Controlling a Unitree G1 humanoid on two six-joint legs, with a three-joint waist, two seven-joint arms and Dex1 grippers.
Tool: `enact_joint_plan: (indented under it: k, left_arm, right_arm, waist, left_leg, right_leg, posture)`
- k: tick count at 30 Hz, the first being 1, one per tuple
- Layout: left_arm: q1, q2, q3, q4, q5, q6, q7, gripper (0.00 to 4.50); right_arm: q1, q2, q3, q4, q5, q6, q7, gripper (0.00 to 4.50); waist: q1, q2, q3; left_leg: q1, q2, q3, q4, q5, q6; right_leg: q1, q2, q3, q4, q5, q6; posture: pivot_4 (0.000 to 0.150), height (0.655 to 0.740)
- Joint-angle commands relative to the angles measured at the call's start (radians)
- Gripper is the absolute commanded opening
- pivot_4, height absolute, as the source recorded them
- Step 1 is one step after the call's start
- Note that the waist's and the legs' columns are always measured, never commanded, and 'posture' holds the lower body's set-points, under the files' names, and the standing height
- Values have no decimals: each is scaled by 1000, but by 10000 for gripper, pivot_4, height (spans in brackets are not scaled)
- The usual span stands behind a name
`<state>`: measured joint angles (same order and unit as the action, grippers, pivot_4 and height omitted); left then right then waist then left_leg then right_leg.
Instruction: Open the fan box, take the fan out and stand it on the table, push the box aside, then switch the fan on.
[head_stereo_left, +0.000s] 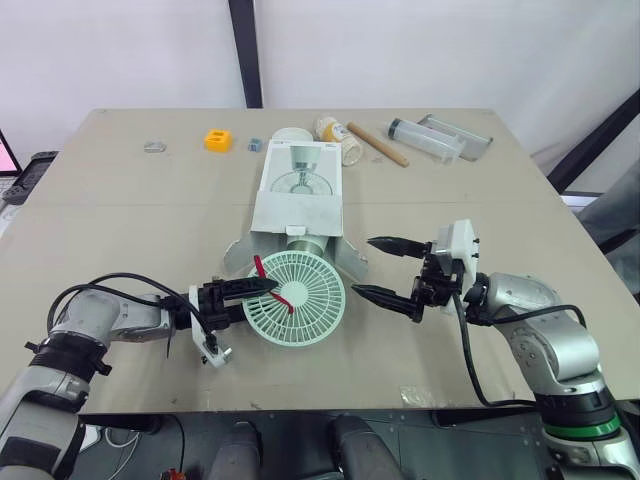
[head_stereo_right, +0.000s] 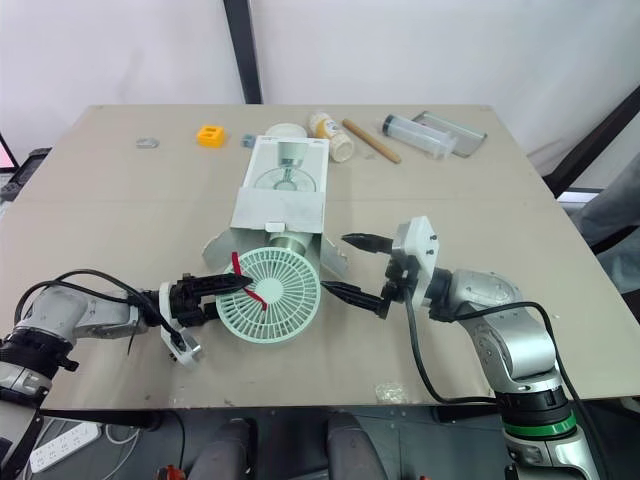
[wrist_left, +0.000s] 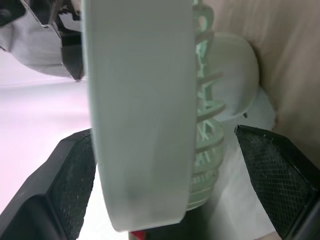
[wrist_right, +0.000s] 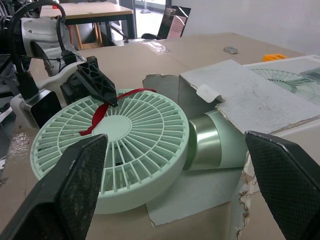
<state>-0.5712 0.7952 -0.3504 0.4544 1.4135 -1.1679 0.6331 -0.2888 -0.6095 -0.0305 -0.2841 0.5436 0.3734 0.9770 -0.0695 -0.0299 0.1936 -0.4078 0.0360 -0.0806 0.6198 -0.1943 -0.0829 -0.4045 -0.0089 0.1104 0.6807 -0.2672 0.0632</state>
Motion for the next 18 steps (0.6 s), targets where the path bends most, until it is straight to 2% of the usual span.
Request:
enact_joint_plan:
  k: [1,5,6,8,9,12,16,18]
  left_arm:
    - [-24,36,-62,-5,-5,34,77,45000]
    - [-27,58,-109,-24,-31,42,86,45000]
    - [-28,62,-118,-25,-37,46,84,39805]
    - [-33,68,-131,-20,-51,55,87,34426]
    - [-35,71,-137,-19,-56,59,88,29773]
    - [-38,74,-146,-22,-80,66,80,19724]
    - [-41,71,-151,-16,-126,62,60,18693]
    - [-45,61,-147,15,-223,8,1,18693]
  right_arm:
    - [-8,-5,-15,-28,4,-11,-3,44714]
    - [-15,-6,-10,-19,-3,-17,2,44714]
    - [-17,-6,-9,-14,-5,-18,4,45000]
    - [-21,-4,-8,-8,-9,-20,6,45000]
    - [-23,-4,-8,-7,-11,-21,7,45000]
    - [-27,-1,-5,-4,-13,-22,9,45000]
    - [-31,1,-2,0,-15,-25,12,45000]
    - [-34,1,-3,4,-16,-27,14,45000]
  waist:
    - [0,0,0]
    - [0,0,0]
    - [0,0,0]
    - [1,0,0]
    - [2,0,0]
    - [3,0,0]
    - [3,0,0]
    - [4,0,0]
  left_leg:
    - [0,0,0,0,0,0]
    - [0,0,0,0,0,0]
    - [0,0,0,0,0,0]
    - [0,0,0,0,0,0]
    - [0,0,0,0,0,0]
    - [0,0,0,0,0,0]
    - [0,0,0,0,0,0]
    - [0,0,0,0,0,0]
  right_leg:
    - [0,0,0,0,0,0]
    - [0,0,0,0,0,0]
    - [0,0,0,0,0,0]
    - [0,0,0,0,0,0]
    - [0,0,0,0,0,0]
    - [0,0,0,0,0,0]
    - [0,0,0,0,0,0]
    - [0,0,0,0,0,-1]
  posture:
    - [1500,7400]
    - [1500,7400]
    - [1500,7400]
    - [1500,7400]
    - [1500,7400]
    - [1500,7400]
    - [1500,7400]
    - [1500,7400]
